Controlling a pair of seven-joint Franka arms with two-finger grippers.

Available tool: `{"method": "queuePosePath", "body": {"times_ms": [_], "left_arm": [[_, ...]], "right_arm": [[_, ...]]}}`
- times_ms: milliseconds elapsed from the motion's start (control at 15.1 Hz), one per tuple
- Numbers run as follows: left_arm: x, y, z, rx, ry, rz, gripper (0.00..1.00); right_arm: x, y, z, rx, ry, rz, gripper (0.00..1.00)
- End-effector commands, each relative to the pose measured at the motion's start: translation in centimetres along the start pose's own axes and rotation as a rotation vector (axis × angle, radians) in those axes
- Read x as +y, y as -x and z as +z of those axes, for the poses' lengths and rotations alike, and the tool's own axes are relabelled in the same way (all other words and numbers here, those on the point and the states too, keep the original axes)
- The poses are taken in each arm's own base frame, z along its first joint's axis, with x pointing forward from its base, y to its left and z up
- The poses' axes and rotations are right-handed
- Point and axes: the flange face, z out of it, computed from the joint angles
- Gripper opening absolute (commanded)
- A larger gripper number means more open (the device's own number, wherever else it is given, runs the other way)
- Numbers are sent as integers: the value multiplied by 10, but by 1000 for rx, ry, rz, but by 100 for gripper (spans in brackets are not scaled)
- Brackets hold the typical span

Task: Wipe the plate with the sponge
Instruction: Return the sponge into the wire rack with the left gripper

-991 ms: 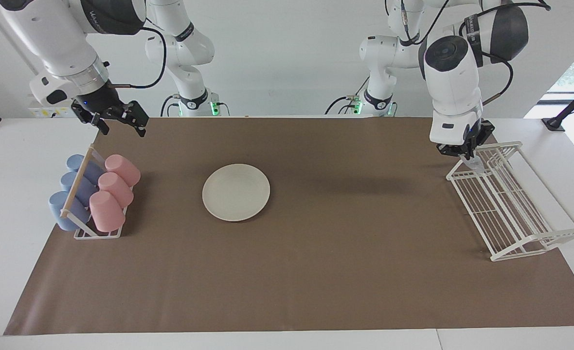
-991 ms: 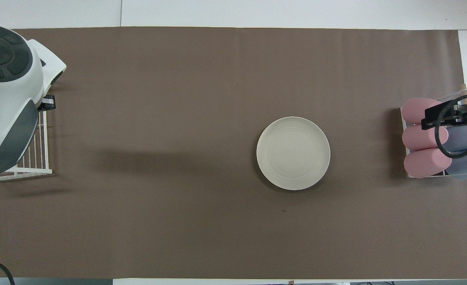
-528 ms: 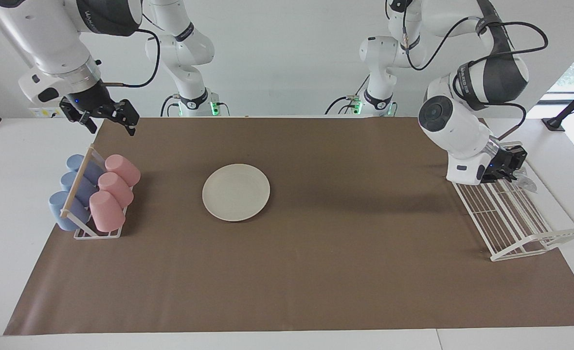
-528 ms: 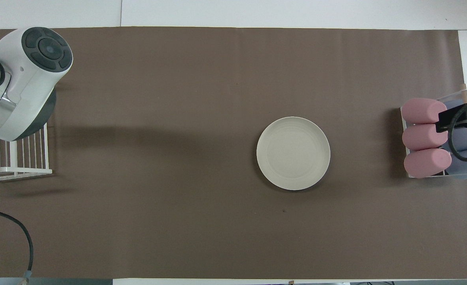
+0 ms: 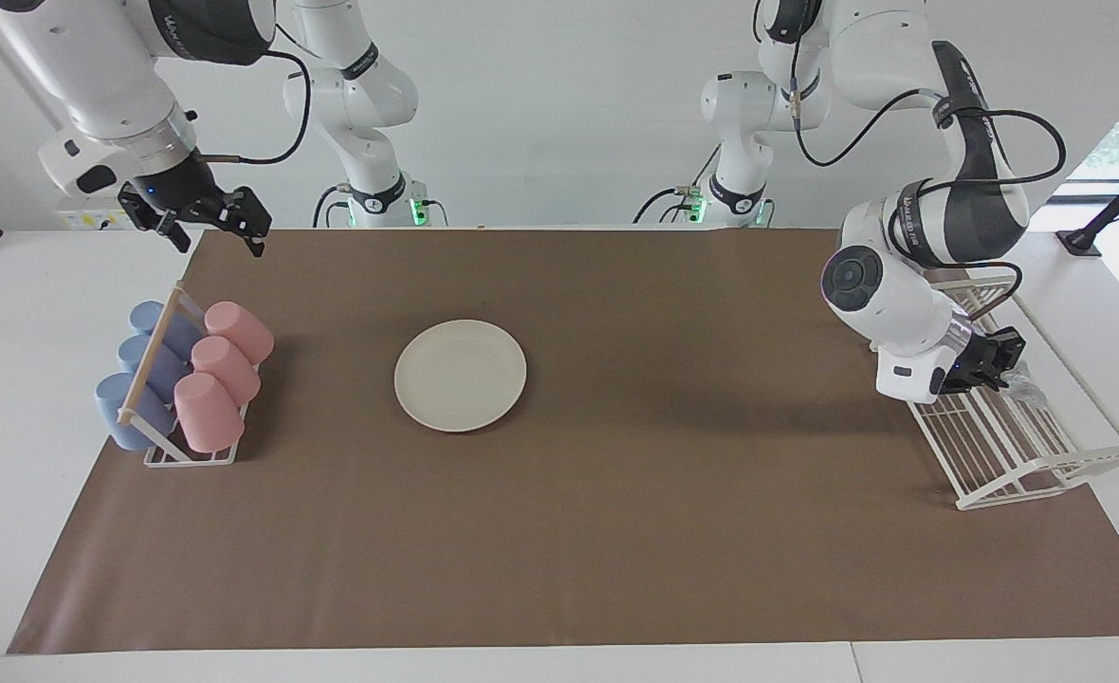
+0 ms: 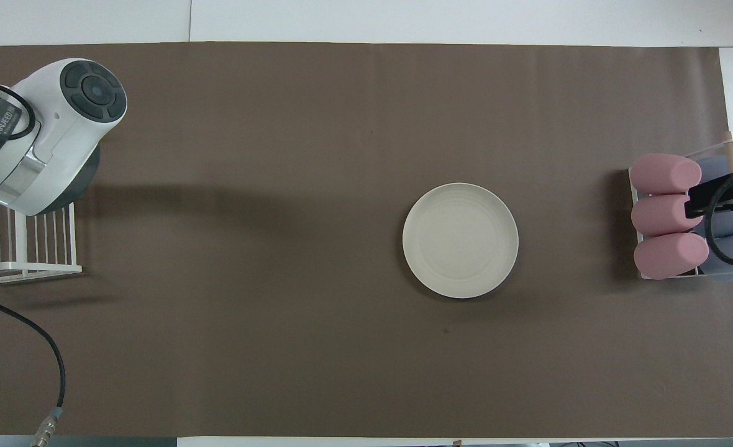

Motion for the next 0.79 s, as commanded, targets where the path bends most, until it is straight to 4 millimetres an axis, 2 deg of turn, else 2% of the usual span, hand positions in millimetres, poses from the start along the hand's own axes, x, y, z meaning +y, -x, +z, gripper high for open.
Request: {"method": "queuePosePath", "body": {"times_ms": [0,330,396,462,727], "left_arm": [[8,5,13,10,0,-53,0],[12,5,8,18,4,-67,0],[12,5,8,18,6,-69,43],[12,4,8,25,11,-70,99],[11,3,9,33,20,-72,100]], "right_arm": [[5,5,-4,4,-9,-16,100],[8,7,-2,-4,-10,-13,100],[8,8,-2,-8,-10,-15,100],[7,9,-2,-11,-10,-16,100],[6,9,-2,-10,-8,-19,100]]}}
